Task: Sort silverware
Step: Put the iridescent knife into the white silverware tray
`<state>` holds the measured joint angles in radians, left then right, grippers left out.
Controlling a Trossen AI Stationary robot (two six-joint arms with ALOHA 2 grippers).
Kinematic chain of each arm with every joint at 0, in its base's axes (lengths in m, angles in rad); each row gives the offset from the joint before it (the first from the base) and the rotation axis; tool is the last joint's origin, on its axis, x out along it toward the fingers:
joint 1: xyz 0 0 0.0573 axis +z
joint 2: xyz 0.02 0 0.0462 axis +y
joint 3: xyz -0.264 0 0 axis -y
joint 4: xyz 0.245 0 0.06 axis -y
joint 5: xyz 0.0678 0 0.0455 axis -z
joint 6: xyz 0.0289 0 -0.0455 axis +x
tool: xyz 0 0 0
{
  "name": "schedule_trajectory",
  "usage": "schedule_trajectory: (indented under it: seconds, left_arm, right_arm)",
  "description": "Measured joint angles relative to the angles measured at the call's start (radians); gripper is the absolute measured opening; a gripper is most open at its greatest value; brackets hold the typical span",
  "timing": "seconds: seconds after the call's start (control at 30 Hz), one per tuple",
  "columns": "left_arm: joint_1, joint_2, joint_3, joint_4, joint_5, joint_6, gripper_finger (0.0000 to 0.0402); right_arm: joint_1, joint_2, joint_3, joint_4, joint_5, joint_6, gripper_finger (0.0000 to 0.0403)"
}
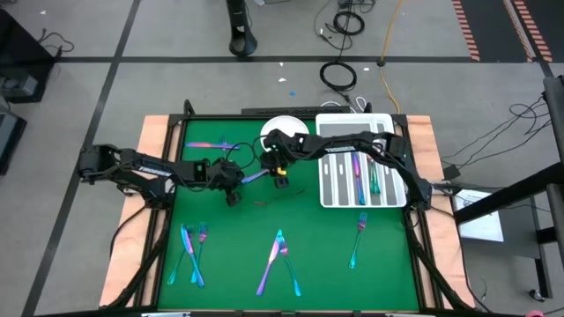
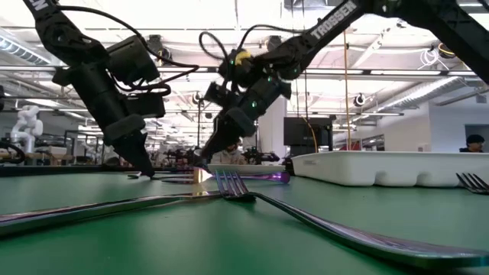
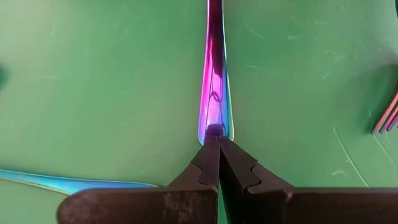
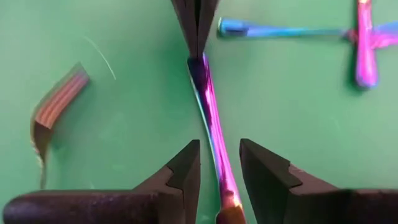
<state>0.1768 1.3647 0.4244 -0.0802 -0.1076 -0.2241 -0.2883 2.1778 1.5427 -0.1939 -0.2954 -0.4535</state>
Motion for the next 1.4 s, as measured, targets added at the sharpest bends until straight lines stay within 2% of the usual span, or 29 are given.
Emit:
schedule_trajectory:
  seconds: [0.4, 0.63, 1.0, 1.1, 1.3, 1.4]
  left_arm:
    - [0.000, 0.001, -0.002, -0.011, 0.002, -0.006, 0.0000]
    - [0.000, 0.001, -0.002, -0.012, 0.002, -0.007, 0.0000]
    - [0.000, 0.002, -0.003, -0.014, 0.003, -0.010, 0.0000]
    - [0.000, 0.002, -0.003, -0.014, 0.003, -0.009, 0.0000]
    - [0.001, 0.002, -0.004, -0.014, -0.025, -0.006, 0.0000]
    - [0.000, 0.002, -0.004, -0.009, -0.042, -0.006, 0.0002]
  right_arm:
    - [-0.017, 0.033, -0.001, 0.012, -0.025, -0.022, 0.0102]
    - [-0.028, 0.075, 0.001, 0.068, -0.022, 0.034, 0.0102]
    - [-0.027, 0.115, 0.012, 0.014, -0.019, 0.051, 0.0100]
    - [-0.020, 0.115, 0.012, -0.009, -0.007, 0.044, 0.0083]
    - [-0.008, 0.116, 0.010, -0.008, 0.007, 0.011, 0.0015]
    - [-0.006, 0.116, 0.010, 0.000, 0.011, 0.016, 0.0013]
